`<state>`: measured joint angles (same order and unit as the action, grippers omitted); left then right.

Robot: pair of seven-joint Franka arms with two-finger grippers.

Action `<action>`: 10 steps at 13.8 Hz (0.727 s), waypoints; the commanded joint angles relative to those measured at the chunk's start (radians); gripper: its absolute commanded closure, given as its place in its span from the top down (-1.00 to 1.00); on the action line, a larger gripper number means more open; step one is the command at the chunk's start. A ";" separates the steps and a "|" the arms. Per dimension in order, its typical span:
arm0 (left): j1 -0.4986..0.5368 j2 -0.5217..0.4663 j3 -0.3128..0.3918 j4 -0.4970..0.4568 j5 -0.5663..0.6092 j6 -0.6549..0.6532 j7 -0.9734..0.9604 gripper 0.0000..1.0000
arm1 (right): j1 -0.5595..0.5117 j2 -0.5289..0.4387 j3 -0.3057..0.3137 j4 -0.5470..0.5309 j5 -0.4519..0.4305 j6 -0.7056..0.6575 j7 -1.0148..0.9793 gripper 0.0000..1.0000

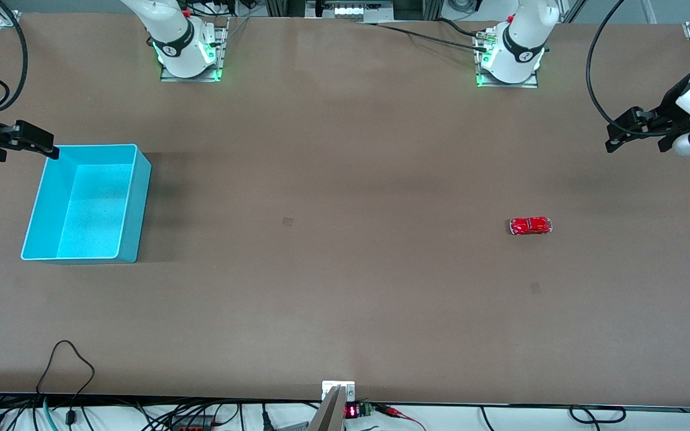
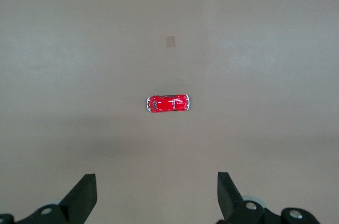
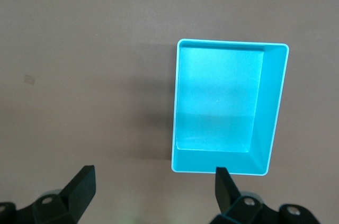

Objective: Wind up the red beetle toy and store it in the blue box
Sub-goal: 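Reach the left gripper down over the red toy car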

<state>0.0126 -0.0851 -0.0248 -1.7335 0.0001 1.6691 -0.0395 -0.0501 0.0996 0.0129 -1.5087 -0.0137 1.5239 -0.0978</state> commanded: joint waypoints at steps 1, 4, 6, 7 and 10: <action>-0.006 -0.030 0.000 -0.032 -0.014 0.006 -0.005 1.00 | -0.002 -0.004 -0.001 0.008 0.011 -0.014 0.007 1.00; -0.006 -0.018 -0.011 -0.031 -0.008 0.003 0.000 1.00 | -0.008 0.003 -0.002 0.008 0.009 -0.007 0.007 1.00; -0.019 0.011 -0.020 -0.038 -0.006 -0.003 0.000 1.00 | -0.007 0.038 -0.004 0.011 0.008 -0.011 -0.011 1.00; -0.019 0.036 -0.030 -0.043 -0.005 -0.014 0.003 1.00 | -0.002 0.055 -0.004 0.010 -0.002 -0.016 -0.010 1.00; -0.022 0.096 -0.087 -0.080 0.033 -0.012 0.055 1.00 | -0.004 0.103 -0.002 0.007 0.000 -0.074 -0.008 1.00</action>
<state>-0.0057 -0.0317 -0.0809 -1.8026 0.0034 1.6625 -0.0206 -0.0510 0.1771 0.0099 -1.5150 -0.0143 1.5028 -0.0988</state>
